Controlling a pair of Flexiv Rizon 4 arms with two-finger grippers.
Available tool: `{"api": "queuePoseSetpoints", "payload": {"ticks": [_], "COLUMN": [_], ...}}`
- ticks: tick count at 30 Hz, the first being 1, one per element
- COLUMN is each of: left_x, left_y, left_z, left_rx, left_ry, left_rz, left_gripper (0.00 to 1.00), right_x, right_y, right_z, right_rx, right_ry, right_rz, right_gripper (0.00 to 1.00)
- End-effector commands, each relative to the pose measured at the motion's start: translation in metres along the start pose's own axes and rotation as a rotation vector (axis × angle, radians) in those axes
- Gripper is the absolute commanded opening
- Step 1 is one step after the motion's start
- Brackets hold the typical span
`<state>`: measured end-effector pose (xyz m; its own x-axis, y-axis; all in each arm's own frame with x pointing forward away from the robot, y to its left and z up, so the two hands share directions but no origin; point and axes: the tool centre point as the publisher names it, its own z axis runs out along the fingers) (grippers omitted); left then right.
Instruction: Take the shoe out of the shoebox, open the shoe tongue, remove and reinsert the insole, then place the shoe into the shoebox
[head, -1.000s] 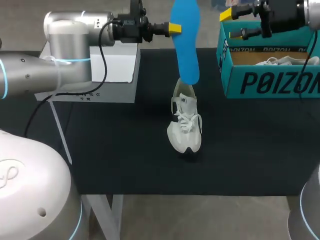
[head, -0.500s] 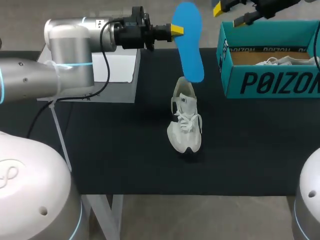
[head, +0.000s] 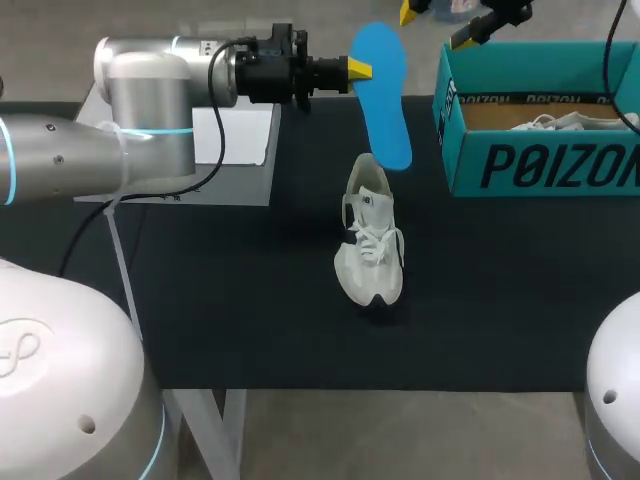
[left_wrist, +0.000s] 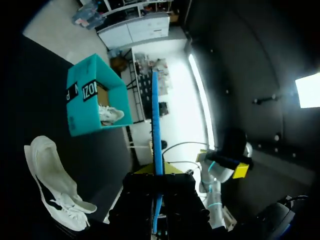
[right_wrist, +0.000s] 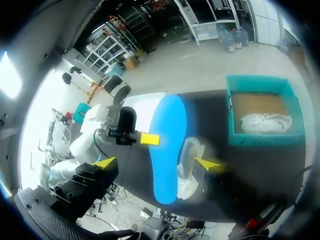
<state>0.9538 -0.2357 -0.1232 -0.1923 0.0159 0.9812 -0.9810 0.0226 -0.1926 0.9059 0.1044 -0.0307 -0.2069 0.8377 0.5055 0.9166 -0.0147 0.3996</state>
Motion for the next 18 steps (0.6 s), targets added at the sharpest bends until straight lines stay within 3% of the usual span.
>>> {"api": "queuePoseSetpoints", "payload": {"ticks": [1, 12, 18], "left_x": [-0.003, -0.011, -0.012], "left_y": [-0.001, 0.000, 0.000], "left_z": [0.001, 0.004, 0.004], "left_rx": [0.022, -0.003, -0.007], "left_ry": [0.038, 0.071, 0.068], "left_rz": [-0.037, -0.139, -0.140], "left_gripper": [0.00, 0.00, 0.00], "right_x": [0.016, 0.029, 0.030], "right_y": [0.004, -0.010, -0.011], "right_z": [0.015, 0.026, 0.028], "right_rx": [0.117, 0.235, 0.248], "right_ry": [-0.599, -0.697, -0.704], "right_rz": [-0.016, -0.138, -0.146], "right_gripper": [1.00, 1.00, 1.00]}}
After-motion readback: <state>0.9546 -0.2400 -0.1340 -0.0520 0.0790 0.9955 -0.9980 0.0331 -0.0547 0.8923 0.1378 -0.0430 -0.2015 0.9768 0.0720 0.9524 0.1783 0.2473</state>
